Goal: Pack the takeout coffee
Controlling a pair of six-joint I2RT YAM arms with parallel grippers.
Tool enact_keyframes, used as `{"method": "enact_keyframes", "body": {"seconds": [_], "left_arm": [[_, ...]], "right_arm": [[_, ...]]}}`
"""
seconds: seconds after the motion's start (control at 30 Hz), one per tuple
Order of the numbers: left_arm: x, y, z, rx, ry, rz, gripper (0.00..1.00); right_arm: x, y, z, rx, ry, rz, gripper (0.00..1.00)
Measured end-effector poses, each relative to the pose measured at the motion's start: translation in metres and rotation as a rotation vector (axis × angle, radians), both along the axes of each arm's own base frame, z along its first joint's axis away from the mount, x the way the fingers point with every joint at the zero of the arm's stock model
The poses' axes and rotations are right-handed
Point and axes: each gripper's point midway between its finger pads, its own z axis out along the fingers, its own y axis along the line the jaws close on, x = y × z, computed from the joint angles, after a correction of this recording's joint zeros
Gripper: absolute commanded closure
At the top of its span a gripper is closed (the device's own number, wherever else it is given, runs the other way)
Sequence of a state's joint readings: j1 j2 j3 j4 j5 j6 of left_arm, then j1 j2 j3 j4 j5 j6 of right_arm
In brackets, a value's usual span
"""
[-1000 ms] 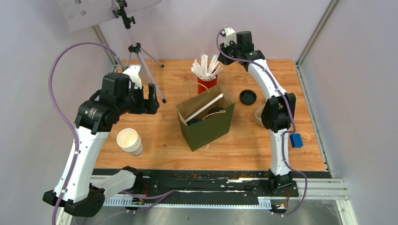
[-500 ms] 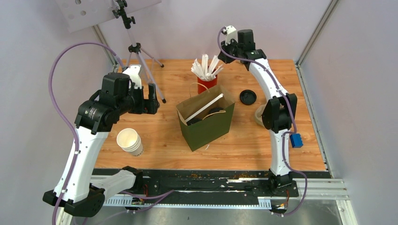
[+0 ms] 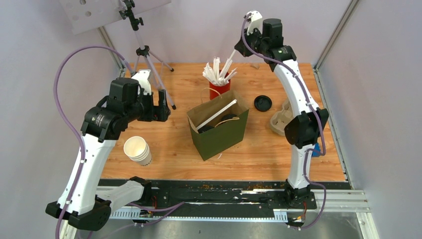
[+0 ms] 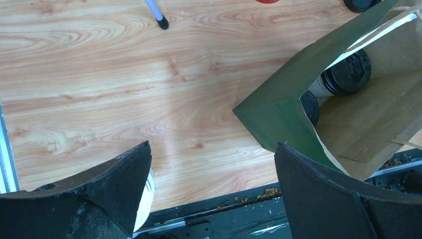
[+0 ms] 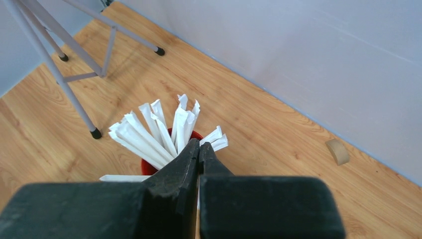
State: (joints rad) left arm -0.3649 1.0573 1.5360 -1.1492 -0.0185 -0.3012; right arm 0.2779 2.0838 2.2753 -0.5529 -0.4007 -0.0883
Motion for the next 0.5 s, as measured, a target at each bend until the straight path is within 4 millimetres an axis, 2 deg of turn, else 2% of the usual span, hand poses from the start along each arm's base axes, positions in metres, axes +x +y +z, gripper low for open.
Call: {"method": "enact_keyframes", "body": {"seconds": [0.13, 0.27, 0.37, 0.5], "left_arm": [[0.001, -0.001, -0.001, -0.009, -0.001, 0.003, 0.00], [0.004, -0.003, 0.001, -0.022, -0.019, 0.007, 0.00], [0.005, -0.006, -0.002, -0.031, -0.018, -0.003, 0.00], [0.007, -0.009, -0.007, -0.040, -0.014, -0.012, 0.00]], "right_arm": [[-0.023, -0.006, 0.039, 0.036, -0.028, -0.009, 1.00], [-0.062, -0.017, 0.087, 0.075, -0.088, -0.023, 1.00], [-0.107, -0.033, 0.133, 0.115, -0.160, -0.047, 1.00], [-0.164, -0.050, 0.183, 0.175, -0.264, -0.060, 1.00]]}}
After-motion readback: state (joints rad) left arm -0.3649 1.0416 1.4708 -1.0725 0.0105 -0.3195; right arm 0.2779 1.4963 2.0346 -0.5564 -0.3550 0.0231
